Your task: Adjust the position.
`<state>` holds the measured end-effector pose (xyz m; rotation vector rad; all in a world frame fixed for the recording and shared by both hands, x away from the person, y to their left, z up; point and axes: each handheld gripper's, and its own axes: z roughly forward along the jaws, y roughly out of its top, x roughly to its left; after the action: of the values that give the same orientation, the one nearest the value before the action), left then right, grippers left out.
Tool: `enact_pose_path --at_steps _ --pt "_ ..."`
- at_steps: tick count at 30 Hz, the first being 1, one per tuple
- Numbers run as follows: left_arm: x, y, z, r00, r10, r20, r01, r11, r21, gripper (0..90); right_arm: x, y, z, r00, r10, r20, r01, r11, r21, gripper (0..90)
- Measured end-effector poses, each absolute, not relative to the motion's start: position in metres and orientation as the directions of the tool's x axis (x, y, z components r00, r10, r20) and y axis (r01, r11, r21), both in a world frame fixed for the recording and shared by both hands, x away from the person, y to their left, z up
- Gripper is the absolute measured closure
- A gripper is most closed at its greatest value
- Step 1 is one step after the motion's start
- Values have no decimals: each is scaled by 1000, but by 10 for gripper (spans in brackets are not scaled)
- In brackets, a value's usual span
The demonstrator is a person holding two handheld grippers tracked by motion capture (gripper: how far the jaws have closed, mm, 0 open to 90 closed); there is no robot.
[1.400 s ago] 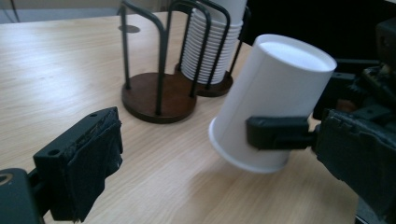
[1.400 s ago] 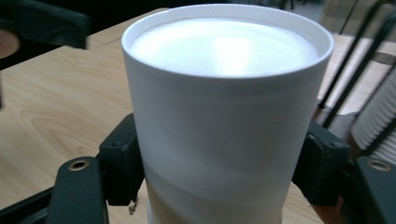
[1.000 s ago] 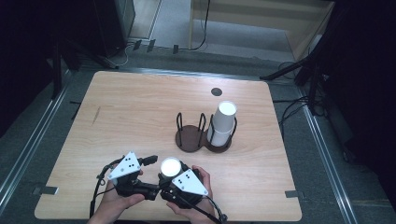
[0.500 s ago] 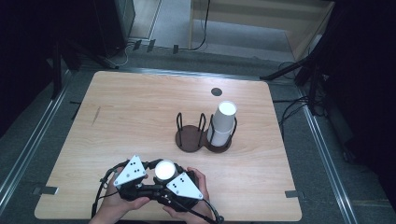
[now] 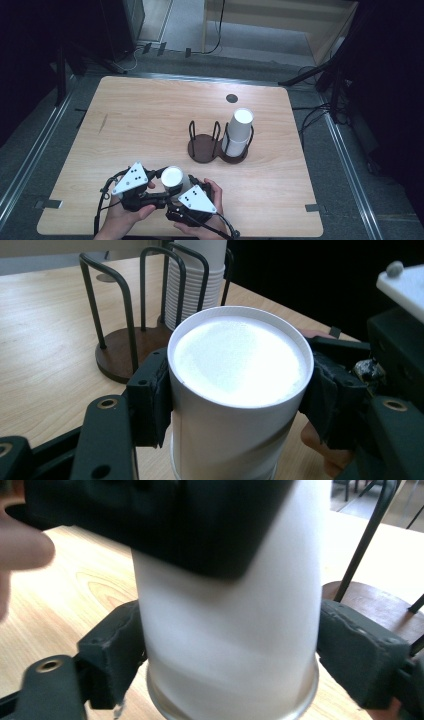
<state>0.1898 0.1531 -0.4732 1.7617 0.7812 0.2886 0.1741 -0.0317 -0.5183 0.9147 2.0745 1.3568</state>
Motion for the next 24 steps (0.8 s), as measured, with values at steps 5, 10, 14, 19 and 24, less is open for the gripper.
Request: enact_pose_path --at_steps 5,10,14,19,24 --pt "193 155 -472 761 614 -210 390 -174 904 342 169 -28 -518 -662 742 -108 196 311 930 240" --pt "197 160 -470 753 610 -246 441 -190 877 307 166 -26 -523 -658 729 -186 144 365 920 284" --pt "199 159 -469 751 612 -248 476 -242 846 233 164 -25 -526 -645 710 -283 84 434 897 289" --pt "201 157 -469 741 623 -251 508 -276 816 219 164 -26 -528 -610 685 -398 13 510 860 290" --pt "201 155 -470 746 617 -252 517 -297 803 246 163 -25 -531 -584 634 -507 -55 592 804 289"
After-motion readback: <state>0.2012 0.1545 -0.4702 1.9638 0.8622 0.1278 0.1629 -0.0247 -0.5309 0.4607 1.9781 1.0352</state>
